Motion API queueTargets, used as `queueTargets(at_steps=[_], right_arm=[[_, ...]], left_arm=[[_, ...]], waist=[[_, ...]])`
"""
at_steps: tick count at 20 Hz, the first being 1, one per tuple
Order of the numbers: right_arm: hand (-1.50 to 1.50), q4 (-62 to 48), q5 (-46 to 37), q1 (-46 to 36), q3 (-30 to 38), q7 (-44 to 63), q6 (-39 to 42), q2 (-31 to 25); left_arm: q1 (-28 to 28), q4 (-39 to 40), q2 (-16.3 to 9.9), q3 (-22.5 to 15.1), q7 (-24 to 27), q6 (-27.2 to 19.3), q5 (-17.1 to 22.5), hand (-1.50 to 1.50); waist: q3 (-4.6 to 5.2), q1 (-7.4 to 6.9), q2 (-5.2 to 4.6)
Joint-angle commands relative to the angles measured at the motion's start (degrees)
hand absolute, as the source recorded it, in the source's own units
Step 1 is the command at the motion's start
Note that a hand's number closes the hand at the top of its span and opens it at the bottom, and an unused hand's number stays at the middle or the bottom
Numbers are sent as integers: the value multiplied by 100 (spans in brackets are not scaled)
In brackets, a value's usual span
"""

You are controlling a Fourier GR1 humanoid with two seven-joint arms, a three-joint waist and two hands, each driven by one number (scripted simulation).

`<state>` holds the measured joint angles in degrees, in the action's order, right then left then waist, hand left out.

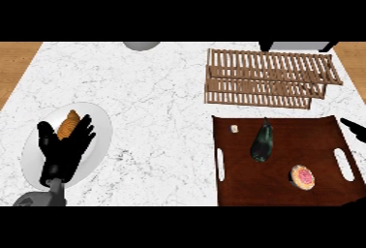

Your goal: Pick the cupcake from the tray and place it in the tiered shelf

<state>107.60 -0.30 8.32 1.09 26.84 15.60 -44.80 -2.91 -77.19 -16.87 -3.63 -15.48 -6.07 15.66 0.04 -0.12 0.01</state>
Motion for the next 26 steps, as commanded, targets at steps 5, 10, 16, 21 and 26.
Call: queueTargets(at_steps=[5, 10, 16, 21, 26], right_arm=[[-150, 236, -1123, -247, -664, 906, 154, 621], [-150, 454, -1568, 111, -399, 931, 263, 911], [-150, 98, -2074, 81, -103, 418, 471, 1302], [-150, -74, -2626, 227, -246, 367, 362, 1762], [-150, -783, -3680, 192, -787, 50, -352, 2228]], left_arm=[[82, -94, -29, 234, -193, 234, -1, 0], [-143, 72, 356, 160, -82, 6, -333, 0], [-146, 221, 317, 458, -19, 320, -368, 0], [83, 419, 456, 483, 335, 488, -494, 0], [260, -128, 356, 521, -19, 455, -539, 0]], waist=[[-3, 0, 2], [-3, 36, 4], [-3, 30, 1], [-3, 26, 1], [-5, 11, 2]])
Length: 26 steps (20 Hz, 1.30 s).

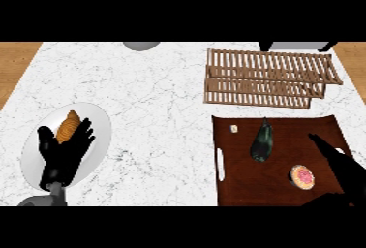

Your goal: Pick the cupcake from the tray and place it in the tiered shelf

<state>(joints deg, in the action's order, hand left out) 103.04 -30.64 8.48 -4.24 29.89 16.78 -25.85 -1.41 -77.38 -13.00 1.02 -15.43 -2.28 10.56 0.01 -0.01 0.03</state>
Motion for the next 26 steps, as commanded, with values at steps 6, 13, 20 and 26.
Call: queueTargets(at_steps=[6, 13, 20, 26], right_arm=[[-150, -971, -1033, -105, 14, -614, -527, 402], [-150, -1645, -1172, -615, 220, -1141, -703, 834], [-150, -1902, -1134, -700, 436, -1590, -404, 740], [150, -2188, -1438, -577, -138, -2312, -266, 642]], left_arm=[[-186, -293, 207, 77, -382, -124, -149, 0], [57, -196, 141, 266, -165, 231, -237, 0], [-125, -326, 416, 184, -371, -8, -476, 0], [94, -172, 242, 381, -110, 283, -329, 0]], waist=[[-3, -1, 0], [-1, -7, -2], [-1, 4, -1], [-1, 0, 1]])
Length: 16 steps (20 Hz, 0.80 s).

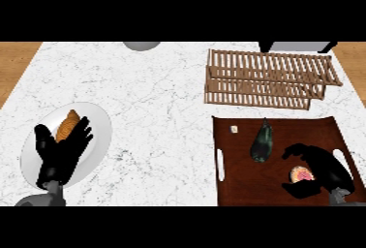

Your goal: Pick the cupcake from the tray and place it in the tiered shelf

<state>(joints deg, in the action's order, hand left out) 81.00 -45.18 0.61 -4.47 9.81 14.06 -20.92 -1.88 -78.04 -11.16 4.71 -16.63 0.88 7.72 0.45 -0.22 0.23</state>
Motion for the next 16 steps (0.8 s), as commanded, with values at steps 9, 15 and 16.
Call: queueTargets(at_steps=[9, 15, 16], right_arm=[[150, 325, -377, -509, -975, 731, 178, 1364], [150, 482, -251, -1273, -2150, 1898, -563, 2068], [150, 980, -159, -1135, -1958, 1904, -468, 2073]], left_arm=[[-67, 63, 132, 25, -14, -31, -39, 0], [204, -159, 93, -47, 22, 125, -36, 0], [18, -240, 22, -9, -304, -10, -87, 0]], waist=[[-42, -30, -27], [-45, -76, -20], [-46, -12, -12]])
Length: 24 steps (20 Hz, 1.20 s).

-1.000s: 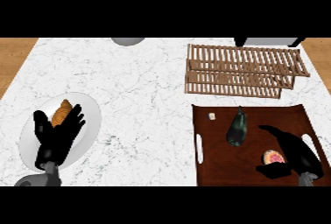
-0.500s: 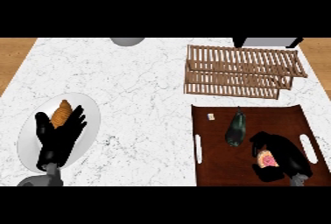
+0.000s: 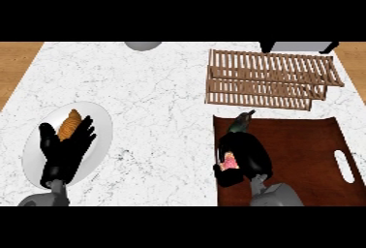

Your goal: Pick the cupcake from the tray and place it in the tiered shelf

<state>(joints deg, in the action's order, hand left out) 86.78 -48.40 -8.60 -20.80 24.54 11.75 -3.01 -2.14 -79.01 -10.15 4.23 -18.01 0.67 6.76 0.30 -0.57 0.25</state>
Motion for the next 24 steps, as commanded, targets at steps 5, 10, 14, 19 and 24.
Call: queueTargets(at_steps=[5, 10, 14, 19, 24], right_arm=[[150, 2116, -106, -335, -799, 1358, -424, 295], [150, 3766, -662, -563, -498, 2245, 266, 203], [150, 4333, -332, -1658, 167, 3251, 1313, 291], [150, 3893, 271, -3298, 1523, 3671, 1944, 214], [150, 3135, 487, -4159, 2348, 3789, 1869, -12]], left_arm=[[-11, 43, 7, 96, -34, -57, 13, 0], [222, 46, 86, 66, 225, -108, -86, 0], [-128, 4, -143, 237, -127, 59, 108, 0], [20, 110, -39, 185, 50, 116, 89, 0], [-34, 34, -22, 152, 39, 85, 28, 0]], waist=[[-24, 104, 17], [-24, 152, 29], [-26, 89, 2], [-22, 20, -12], [-25, 24, -8]])
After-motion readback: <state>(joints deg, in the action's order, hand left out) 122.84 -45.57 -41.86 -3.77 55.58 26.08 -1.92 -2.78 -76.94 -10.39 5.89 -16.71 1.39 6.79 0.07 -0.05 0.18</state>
